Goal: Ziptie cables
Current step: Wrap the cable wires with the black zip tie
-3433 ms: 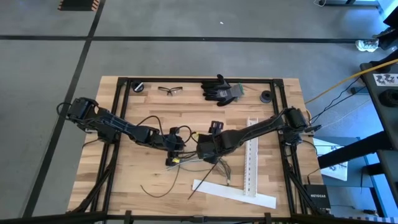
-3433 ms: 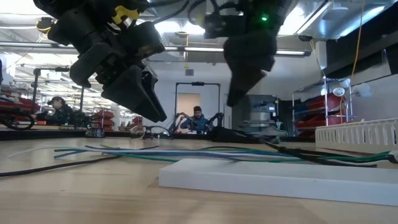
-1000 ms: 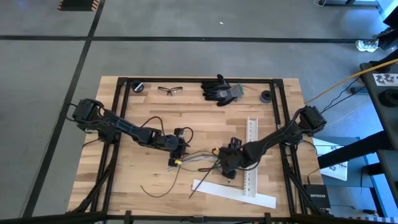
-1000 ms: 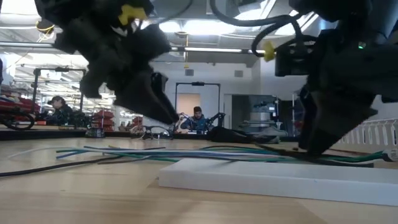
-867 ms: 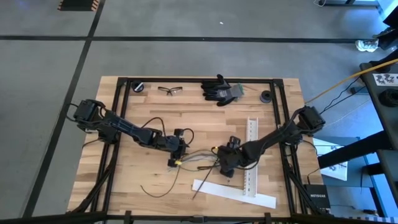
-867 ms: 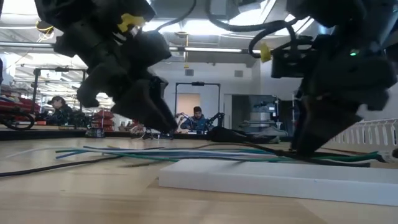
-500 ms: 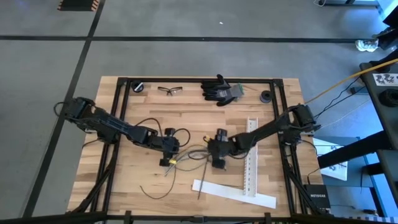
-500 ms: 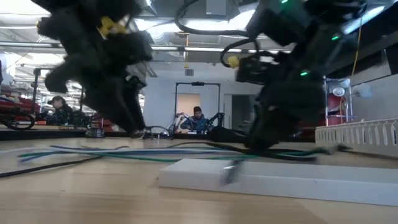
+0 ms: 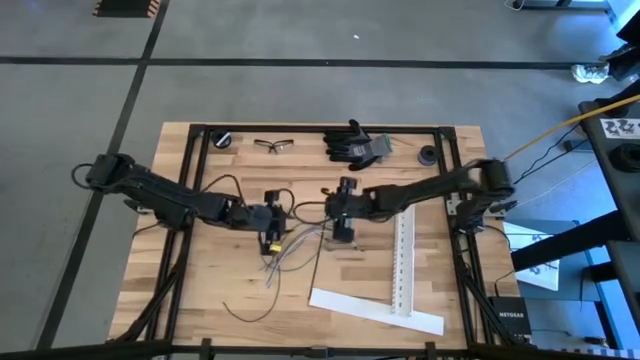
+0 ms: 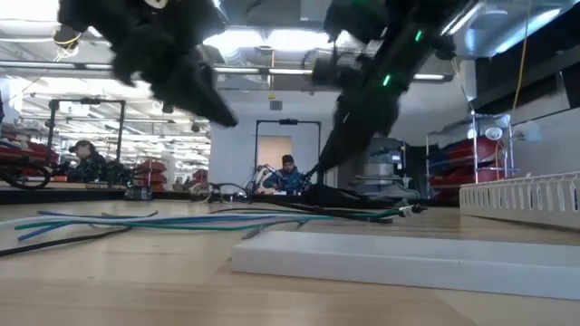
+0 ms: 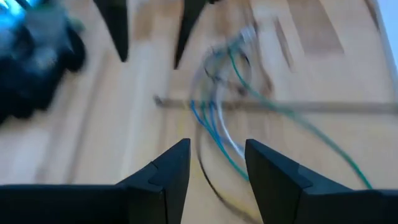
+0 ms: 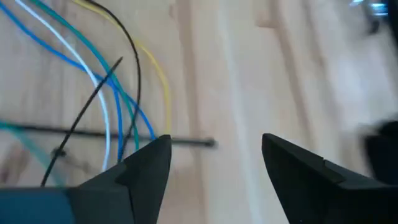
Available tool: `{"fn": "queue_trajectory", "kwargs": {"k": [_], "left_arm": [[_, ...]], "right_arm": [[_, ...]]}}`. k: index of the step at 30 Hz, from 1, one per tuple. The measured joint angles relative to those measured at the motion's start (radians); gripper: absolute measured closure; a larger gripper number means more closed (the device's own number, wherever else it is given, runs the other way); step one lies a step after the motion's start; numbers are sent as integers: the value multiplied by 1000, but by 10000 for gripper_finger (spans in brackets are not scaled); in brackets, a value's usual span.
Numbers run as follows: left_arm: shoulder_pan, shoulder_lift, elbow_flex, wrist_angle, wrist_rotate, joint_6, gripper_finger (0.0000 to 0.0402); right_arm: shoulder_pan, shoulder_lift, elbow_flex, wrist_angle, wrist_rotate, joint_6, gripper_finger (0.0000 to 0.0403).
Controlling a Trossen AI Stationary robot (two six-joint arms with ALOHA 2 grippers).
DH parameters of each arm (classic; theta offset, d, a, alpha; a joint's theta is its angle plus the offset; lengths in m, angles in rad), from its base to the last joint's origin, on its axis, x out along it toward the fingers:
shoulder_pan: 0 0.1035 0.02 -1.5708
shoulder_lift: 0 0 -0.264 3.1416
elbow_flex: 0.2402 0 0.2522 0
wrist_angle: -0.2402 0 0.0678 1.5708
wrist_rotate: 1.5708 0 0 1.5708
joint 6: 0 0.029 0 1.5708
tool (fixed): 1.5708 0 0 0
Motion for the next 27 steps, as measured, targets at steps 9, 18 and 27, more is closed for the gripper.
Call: {"fn": "queue_trajectory", "kwargs": {"k": [9,18,27], "left_arm": [[137,76,1,279,171,89,263],[176,360,106,328,480,188,263],[188,537,147,348,456,272,263]], "right_arm": [[143,-337,-220,48,-4,177,164],[223,-324,-521,504,72,339,164],[223,-212,-540,637,53,374,164]]}}
